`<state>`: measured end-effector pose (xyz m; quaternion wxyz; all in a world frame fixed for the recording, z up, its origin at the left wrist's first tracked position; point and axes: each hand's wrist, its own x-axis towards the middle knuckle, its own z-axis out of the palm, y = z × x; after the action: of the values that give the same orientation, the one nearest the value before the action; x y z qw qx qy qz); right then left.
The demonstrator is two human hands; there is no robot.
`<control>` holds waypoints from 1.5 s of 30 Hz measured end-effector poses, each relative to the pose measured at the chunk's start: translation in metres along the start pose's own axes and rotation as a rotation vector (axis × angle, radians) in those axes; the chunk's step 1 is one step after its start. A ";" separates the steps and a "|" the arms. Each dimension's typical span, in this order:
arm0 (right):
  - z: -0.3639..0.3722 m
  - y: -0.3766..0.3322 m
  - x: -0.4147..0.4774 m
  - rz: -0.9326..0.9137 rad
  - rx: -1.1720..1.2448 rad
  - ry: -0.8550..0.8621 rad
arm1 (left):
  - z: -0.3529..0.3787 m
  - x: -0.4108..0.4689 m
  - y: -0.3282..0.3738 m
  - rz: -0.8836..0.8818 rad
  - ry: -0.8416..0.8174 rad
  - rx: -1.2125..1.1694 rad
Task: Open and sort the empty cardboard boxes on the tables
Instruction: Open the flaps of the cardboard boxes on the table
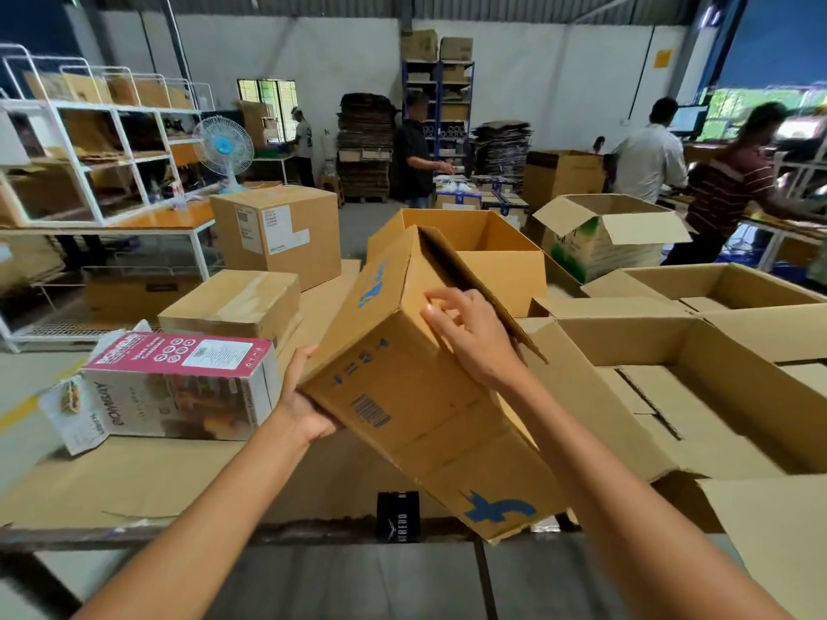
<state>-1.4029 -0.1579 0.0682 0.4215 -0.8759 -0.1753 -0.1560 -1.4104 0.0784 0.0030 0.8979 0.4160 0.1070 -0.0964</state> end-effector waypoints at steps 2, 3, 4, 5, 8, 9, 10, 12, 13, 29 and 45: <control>0.011 0.016 -0.003 -0.038 -0.083 -0.097 | -0.021 0.006 -0.004 -0.065 0.112 -0.014; 0.018 0.026 -0.005 -0.039 -0.122 -0.139 | -0.032 0.008 -0.005 -0.091 0.156 -0.009; 0.023 0.036 -0.008 -0.023 -0.154 -0.176 | -0.038 0.006 -0.005 -0.107 0.191 0.015; 0.027 0.048 -0.010 0.010 -0.179 -0.209 | -0.047 0.004 -0.003 -0.127 0.213 0.049; 0.032 0.084 -0.015 0.167 -0.282 -0.302 | -0.070 0.004 0.004 -0.192 0.264 0.233; 0.033 0.096 -0.018 0.218 -0.335 -0.323 | -0.078 0.003 0.006 -0.215 0.281 0.303; 0.033 0.107 -0.020 0.258 -0.391 -0.335 | -0.089 0.006 0.006 -0.239 0.289 0.373; 0.037 0.120 -0.026 0.310 -0.475 -0.338 | -0.102 0.014 0.002 -0.267 0.308 0.486; 0.040 0.123 -0.029 0.329 -0.504 -0.329 | -0.103 0.015 -0.001 -0.260 0.307 0.515; 0.087 0.123 -0.031 0.289 -0.693 -0.254 | -0.075 0.064 -0.005 0.374 0.281 1.884; 0.046 0.063 -0.024 0.239 -0.625 -0.086 | -0.014 0.050 0.035 0.520 -0.007 2.127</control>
<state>-1.3912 -0.1623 -0.0121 0.1401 -0.9829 -0.0327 -0.1148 -1.3546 0.1071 0.0057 0.0728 0.9882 -0.1245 0.0517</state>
